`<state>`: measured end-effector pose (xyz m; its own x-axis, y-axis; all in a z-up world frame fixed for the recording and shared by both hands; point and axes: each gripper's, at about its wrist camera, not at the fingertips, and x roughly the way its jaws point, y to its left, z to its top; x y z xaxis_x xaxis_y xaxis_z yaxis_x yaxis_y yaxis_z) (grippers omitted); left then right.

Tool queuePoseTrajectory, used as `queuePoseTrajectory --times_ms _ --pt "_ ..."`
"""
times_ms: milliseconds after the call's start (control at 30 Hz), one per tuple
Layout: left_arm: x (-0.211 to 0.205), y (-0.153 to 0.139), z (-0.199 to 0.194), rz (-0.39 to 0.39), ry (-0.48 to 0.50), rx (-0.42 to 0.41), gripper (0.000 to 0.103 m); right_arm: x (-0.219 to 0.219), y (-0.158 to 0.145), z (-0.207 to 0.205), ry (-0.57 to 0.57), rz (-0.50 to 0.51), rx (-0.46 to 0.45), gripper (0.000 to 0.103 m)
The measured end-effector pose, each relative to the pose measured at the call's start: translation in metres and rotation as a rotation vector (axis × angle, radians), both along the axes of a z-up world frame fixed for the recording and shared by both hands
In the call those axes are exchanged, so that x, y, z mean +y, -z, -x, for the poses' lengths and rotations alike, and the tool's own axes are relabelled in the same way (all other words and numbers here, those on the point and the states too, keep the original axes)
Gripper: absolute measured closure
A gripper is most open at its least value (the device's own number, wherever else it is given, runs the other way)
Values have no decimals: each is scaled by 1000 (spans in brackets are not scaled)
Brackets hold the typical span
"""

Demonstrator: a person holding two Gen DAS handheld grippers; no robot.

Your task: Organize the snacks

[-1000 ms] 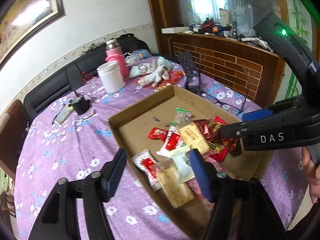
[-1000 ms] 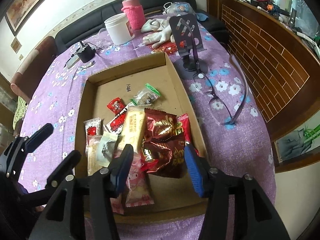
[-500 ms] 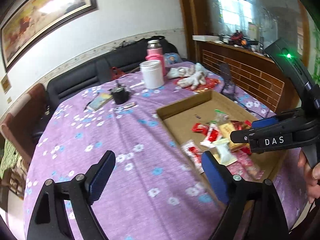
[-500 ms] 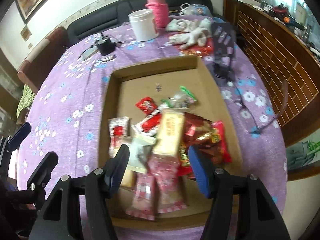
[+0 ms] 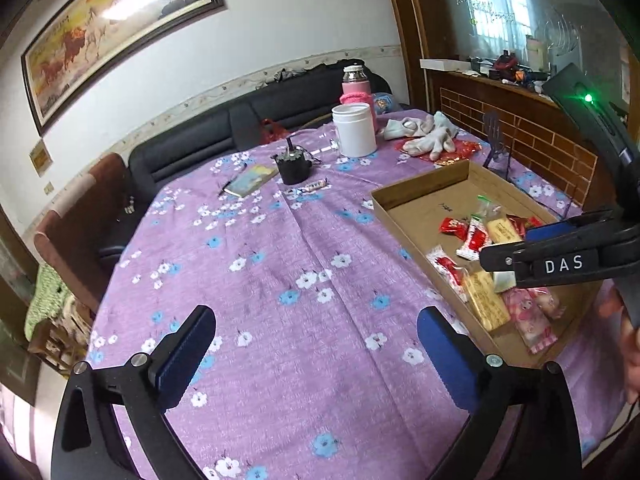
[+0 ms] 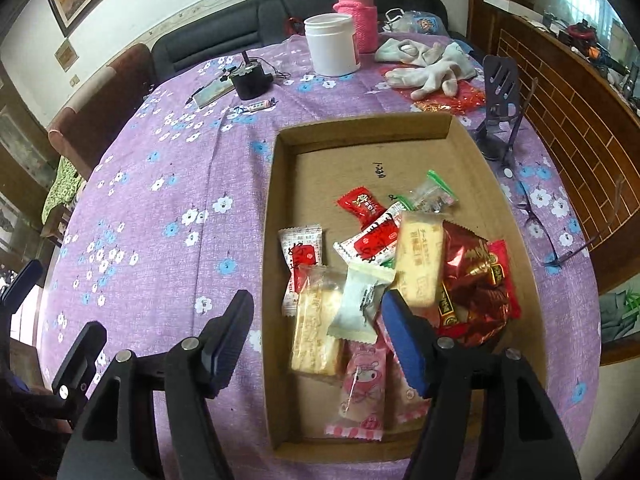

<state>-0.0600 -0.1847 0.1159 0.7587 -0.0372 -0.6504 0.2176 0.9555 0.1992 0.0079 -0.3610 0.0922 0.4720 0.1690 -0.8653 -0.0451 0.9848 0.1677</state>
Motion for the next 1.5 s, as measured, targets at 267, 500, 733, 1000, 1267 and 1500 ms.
queuePoseTrajectory --times_ms 267,500,733,1000,1267,1500 --pt "16 -1 -3 34 -19 38 1 -2 -3 12 63 4 -9 27" --pt "16 -6 -7 -1 -10 44 1 -9 -8 26 111 2 -26 24" --pt "20 -18 -5 55 52 40 1 -17 -12 42 170 -4 -46 23" --pt "4 -29 -6 90 152 57 1 -31 -13 65 228 5 -49 23" --pt "-23 -22 -9 41 192 91 1 -43 -17 86 272 27 -64 23" --pt "-42 -18 -2 -25 215 73 1 -50 -19 98 298 41 -73 23"
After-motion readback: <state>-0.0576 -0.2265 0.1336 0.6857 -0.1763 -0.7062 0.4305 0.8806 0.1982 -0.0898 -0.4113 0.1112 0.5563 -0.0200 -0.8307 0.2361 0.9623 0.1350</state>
